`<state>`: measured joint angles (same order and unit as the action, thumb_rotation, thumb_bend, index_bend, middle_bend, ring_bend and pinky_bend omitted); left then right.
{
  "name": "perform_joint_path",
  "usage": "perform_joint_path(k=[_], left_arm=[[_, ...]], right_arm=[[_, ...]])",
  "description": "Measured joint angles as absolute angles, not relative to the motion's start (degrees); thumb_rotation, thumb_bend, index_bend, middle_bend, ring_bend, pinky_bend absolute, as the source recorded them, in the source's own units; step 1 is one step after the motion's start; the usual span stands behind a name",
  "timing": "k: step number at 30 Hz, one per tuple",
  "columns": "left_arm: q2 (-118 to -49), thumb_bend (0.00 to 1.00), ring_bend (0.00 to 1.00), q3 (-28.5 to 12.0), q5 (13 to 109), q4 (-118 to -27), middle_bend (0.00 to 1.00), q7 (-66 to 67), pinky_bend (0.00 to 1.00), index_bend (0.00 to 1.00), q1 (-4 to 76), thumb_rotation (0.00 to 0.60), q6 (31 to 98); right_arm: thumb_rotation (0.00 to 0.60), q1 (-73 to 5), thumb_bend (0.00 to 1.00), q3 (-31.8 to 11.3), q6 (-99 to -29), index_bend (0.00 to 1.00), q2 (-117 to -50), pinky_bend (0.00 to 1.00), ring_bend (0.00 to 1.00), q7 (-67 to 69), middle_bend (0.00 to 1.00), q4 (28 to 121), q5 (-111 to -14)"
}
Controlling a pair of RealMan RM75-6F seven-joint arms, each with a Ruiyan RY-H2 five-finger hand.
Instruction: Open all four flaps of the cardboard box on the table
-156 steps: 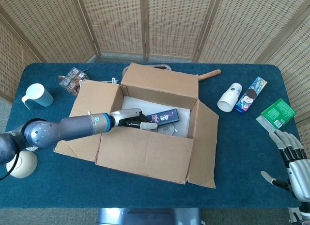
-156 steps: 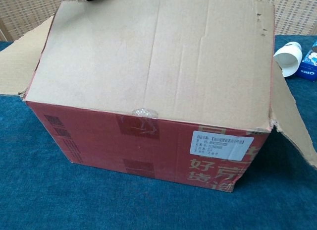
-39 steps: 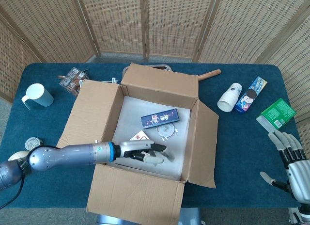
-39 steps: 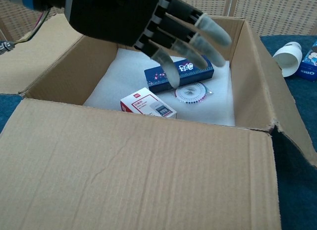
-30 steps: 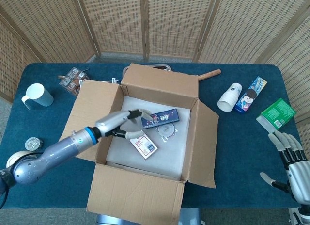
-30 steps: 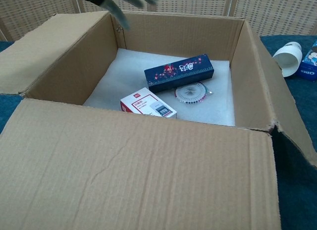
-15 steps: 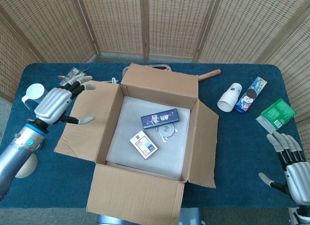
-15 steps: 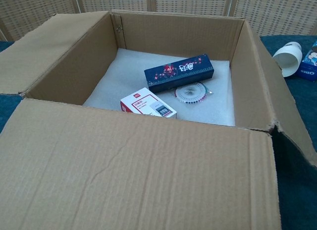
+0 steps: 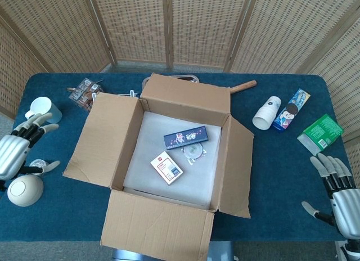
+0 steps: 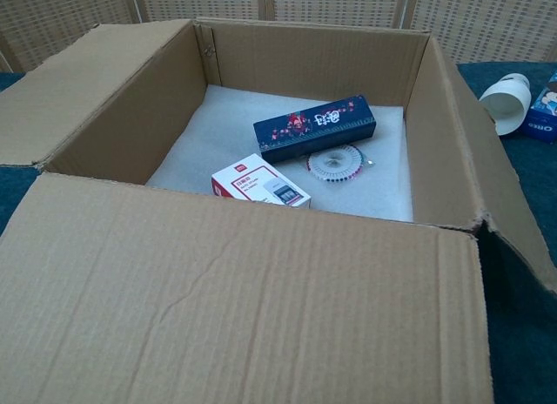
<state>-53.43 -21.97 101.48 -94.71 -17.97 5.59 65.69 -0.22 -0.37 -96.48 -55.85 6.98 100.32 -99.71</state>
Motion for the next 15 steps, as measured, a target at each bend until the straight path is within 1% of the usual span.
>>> perform_joint_path(k=[2,4,7,11,15], left_arm=[[-53.6,0.06,0.00,-19.8,101.6,-94.3,0.00,-16.9,0.04,0.10,4.1,0.599,67.9],[-53.8,0.05,0.00,-17.8,101.7,-94.0,0.00,-15.1,0.00,0.06,2.9,0.600,70.1],[-54.4,0.06,0.00,-15.5,101.9,-93.8,0.00,-11.4,0.00,0.02,1.4,0.600,72.5],[-55.9,0.06,0.00,-12.3,102.2,-94.2,0.00,-7.0,0.00,0.01,-0.6,0.600,76.7],[-57.6,0.06,0.00,-9.5,102.9,-94.2,0.00,-2.9,0.00,0.00,-1.8,0.600,80.6]], right_arm=[[0.600,0.0,0.09,-0.3,-96.3,0.00,-55.6,0.00,0.00,5.6,0.00,100.9,-99.2],[0.600,0.2,0.04,-0.3,-96.1,0.00,-55.4,0.00,0.00,4.2,0.00,101.4,-98.6],[0.600,0.5,0.00,-0.3,-95.0,0.00,-55.0,0.00,0.00,0.8,0.00,102.5,-96.8],[0.600,0.7,0.00,-0.8,-93.5,0.00,-54.8,0.00,0.00,-3.8,0.00,104.1,-93.6],[0.600,1.2,0.00,-1.6,-94.1,0.00,-55.3,0.00,0.00,-6.6,0.00,104.4,-92.3]])
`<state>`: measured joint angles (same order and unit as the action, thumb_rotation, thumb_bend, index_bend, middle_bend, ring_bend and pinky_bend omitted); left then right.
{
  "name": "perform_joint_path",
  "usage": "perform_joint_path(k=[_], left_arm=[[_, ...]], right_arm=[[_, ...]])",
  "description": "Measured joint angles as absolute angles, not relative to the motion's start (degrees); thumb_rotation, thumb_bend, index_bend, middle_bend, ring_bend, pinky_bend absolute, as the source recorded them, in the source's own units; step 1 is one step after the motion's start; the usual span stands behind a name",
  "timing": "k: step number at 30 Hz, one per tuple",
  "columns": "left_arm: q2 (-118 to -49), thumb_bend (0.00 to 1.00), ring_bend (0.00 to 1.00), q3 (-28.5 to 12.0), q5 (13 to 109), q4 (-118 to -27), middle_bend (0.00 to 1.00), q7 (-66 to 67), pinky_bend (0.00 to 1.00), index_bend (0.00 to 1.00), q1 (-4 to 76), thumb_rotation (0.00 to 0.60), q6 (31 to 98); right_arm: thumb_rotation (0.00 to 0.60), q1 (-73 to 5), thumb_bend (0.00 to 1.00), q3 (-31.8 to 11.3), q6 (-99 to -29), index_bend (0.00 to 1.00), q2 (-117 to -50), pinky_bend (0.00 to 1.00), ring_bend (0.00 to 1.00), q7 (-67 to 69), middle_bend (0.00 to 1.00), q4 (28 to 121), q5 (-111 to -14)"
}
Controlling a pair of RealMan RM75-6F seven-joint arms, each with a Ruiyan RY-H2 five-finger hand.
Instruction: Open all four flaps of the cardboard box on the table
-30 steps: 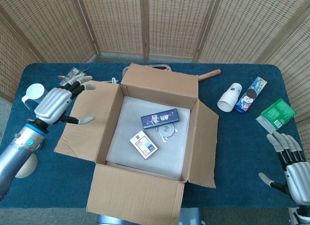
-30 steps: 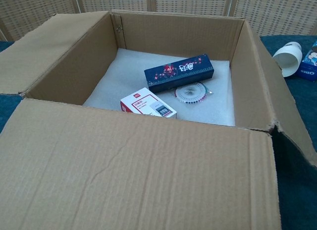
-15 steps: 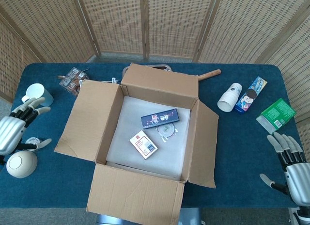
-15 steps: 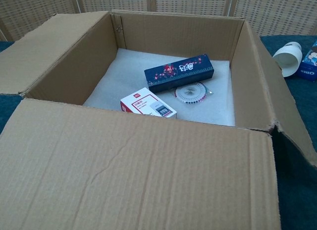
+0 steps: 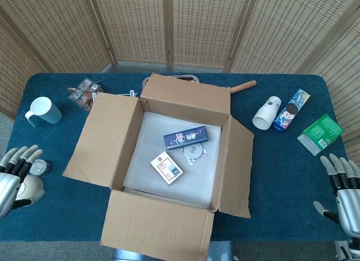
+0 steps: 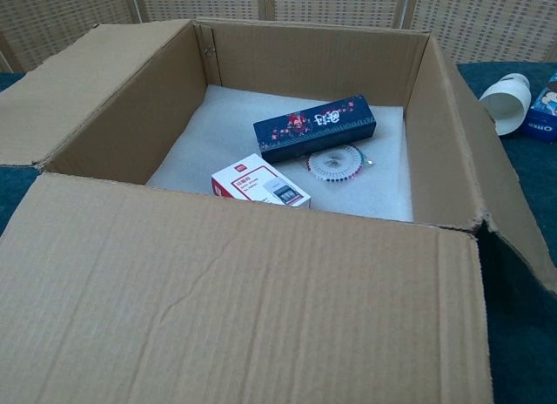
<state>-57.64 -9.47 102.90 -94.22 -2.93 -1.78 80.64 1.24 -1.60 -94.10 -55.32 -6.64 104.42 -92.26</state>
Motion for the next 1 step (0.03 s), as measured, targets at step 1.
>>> perform_joint_path(k=[1], left_arm=[[-58.0,0.05,0.00,-9.1,103.1,-94.1,0.00,-2.5,0.00,0.00,-1.9,0.600,81.4]], right_arm=[[0.600,1.4,0.00,-1.8,-94.4,0.00,-55.6,0.00,0.00,-7.3,0.00,104.5,-91.9]])
